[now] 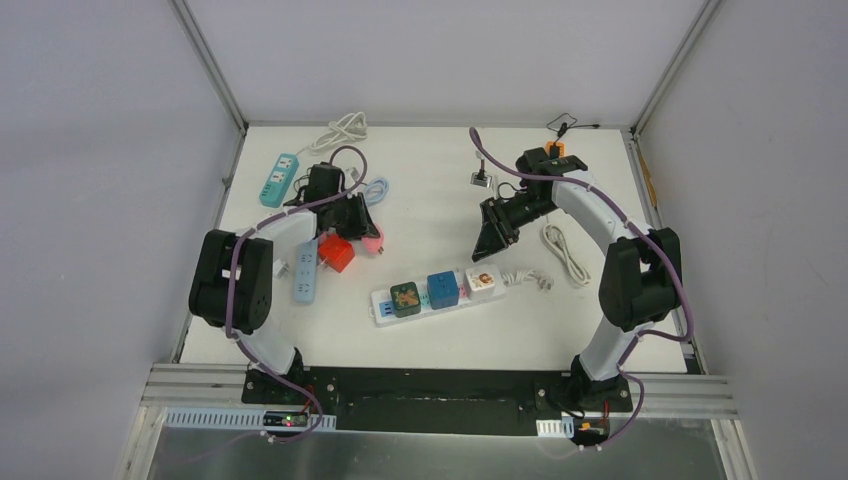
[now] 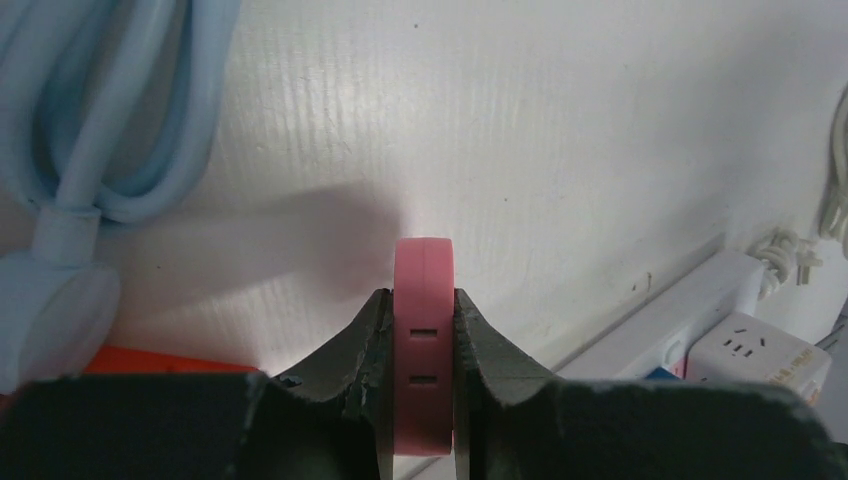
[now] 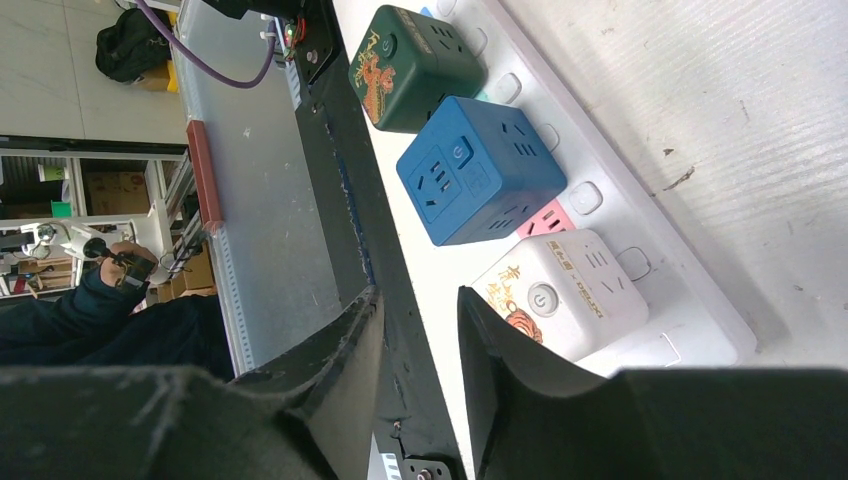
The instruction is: Pull the plug off the socket
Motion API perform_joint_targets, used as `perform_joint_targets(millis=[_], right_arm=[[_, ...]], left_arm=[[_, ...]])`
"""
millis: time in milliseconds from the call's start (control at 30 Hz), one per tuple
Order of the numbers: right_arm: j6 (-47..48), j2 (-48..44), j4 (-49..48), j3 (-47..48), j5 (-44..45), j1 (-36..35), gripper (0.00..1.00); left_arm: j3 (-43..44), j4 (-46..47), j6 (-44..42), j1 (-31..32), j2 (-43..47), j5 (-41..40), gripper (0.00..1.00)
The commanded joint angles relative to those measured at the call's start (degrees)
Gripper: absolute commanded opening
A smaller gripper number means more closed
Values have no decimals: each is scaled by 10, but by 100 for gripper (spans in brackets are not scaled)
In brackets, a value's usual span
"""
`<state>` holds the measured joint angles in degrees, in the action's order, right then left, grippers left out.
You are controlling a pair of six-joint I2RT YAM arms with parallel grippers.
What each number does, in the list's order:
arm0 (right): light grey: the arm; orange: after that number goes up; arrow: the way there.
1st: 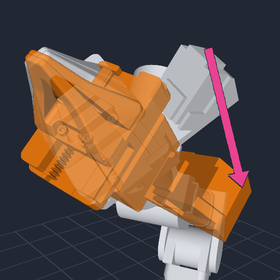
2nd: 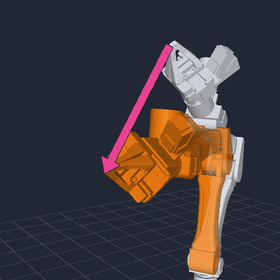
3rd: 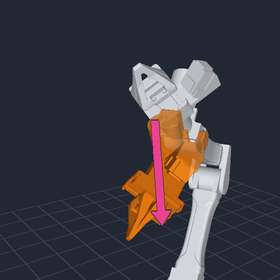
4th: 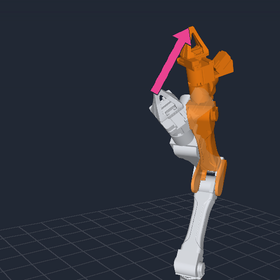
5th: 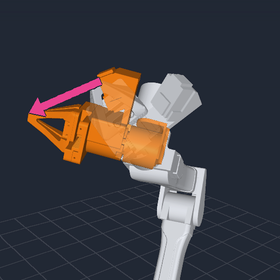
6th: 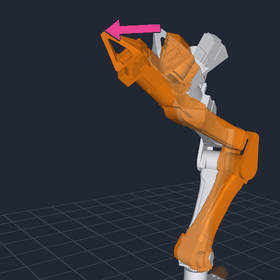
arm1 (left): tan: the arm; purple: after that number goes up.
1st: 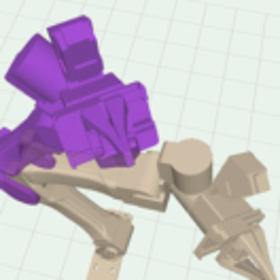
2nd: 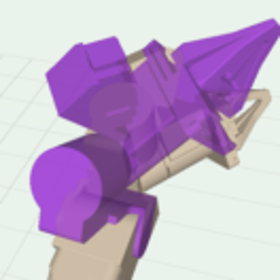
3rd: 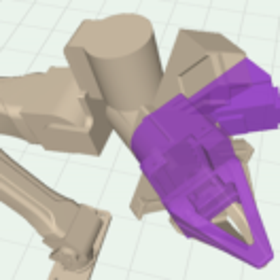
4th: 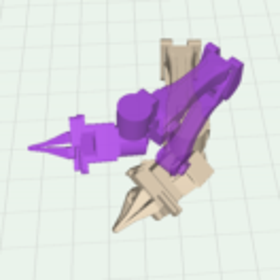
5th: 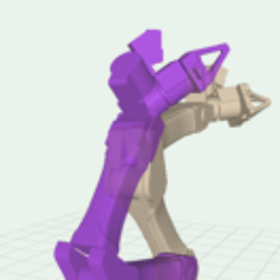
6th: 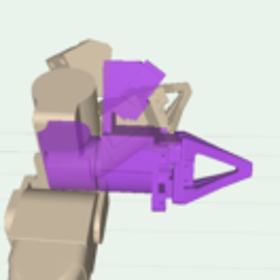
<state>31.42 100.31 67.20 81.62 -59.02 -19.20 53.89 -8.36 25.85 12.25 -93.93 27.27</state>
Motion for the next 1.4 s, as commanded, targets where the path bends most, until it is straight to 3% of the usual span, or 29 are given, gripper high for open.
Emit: perform_joint_targets(millis=[0,200,300,633,867,967,1133,1200,1267,1367], right_arm=[[18,-31,-3,-3,-18,5,37],[19,-35,-4,-5,-15,6,38],[21,-39,-3,-7,-15,8,38],[43,-57,10,-7,-12,12,41],[92,-71,48,2,-30,12,47],[128,-72,82,14,-36,12,49],[176,-86,122,36,-37,12,54],[197,-96,131,39,-42,12,58],[247,-108,154,40,-53,12,66],[449,-121,258,37,-70,8,84]], left_arm=[[52,-33,-46,-6,-26,-24,16],[93,-71,-76,-8,-34,-66,51],[107,-89,-89,-10,-23,-83,61],[137,-136,-119,-11,73,-93,64],[110,-117,-116,-11,211,24,67],[72,-76,-97,-11,271,52,74],[-15,16,-27,-11,371,16,99],[-46,33,-2,-11,406,-16,99],[-73,64,-3,-11,431,9,99],[-100,99,3,-11,450,75,99]])
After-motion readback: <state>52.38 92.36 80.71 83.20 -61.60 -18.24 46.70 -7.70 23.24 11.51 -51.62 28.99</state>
